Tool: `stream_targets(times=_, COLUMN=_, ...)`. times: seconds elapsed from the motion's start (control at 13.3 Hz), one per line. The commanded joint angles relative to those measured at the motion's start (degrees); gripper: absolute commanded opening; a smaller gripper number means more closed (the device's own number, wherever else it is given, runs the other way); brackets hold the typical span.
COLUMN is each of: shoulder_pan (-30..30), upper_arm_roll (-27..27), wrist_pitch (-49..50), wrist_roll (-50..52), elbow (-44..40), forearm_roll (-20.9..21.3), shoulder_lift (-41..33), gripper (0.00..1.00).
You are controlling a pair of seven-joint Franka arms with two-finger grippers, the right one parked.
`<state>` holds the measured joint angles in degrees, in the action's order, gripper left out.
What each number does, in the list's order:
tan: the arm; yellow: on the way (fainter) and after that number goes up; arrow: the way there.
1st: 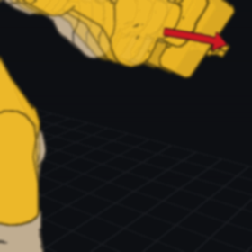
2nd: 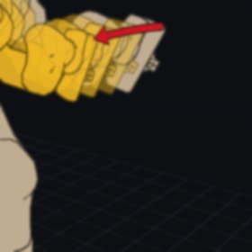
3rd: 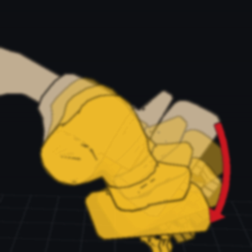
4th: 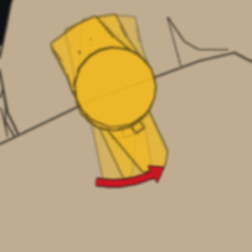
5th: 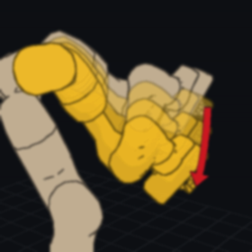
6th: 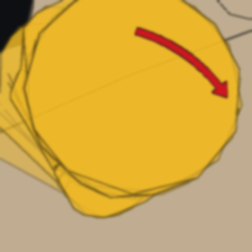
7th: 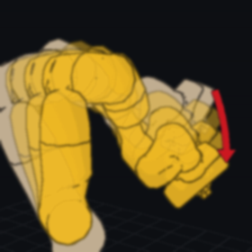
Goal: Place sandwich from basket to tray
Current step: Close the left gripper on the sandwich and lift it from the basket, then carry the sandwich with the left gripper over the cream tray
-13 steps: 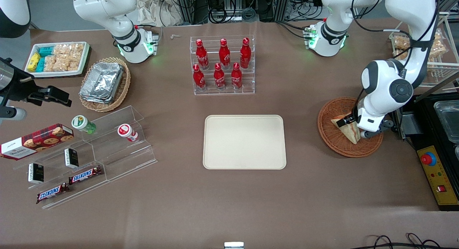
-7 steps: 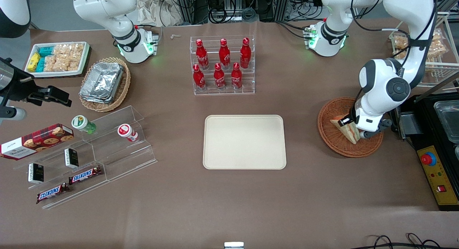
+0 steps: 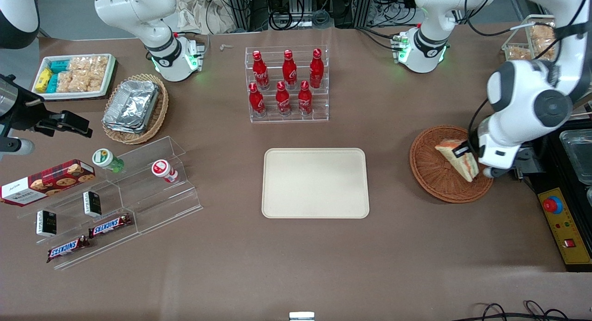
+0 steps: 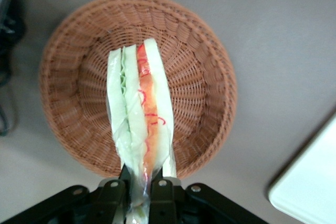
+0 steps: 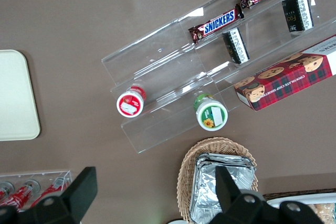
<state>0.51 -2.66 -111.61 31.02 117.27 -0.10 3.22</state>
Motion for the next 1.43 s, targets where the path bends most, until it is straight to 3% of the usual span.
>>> stream_targets(times=0.0, shoulder_pan=0.46, upper_arm_roll=0.03, wrist_pitch=8.84, wrist_roll=0.97, elbow=-8.53, forearm_roll=0.72, shoulder_lift=0.65, gripper=0.01)
stream_targets(times=0.53, shoulder_pan=1.33, upper_arm_roll=-0.85, wrist_pitch=17.39, wrist_roll=0.71, elbow=-20.76, forearm_roll=0.63, shoulder_lift=1.26, gripper=0.0)
stream_targets(times=0.98, shoulder_pan=2.39, upper_arm_roll=-3.57, wrist_pitch=19.77, wrist_roll=-0.96, elbow=-29.65, forearm_roll=0.98, shoulder_lift=7.32, gripper=0.0)
stream_targets(times=1.36, shoulder_pan=2.39, upper_arm_roll=-14.54, wrist_pitch=19.67, wrist_roll=-6.94, elbow=-34.56, forearm_roll=6.61, shoulder_lift=14.96, gripper=0.0)
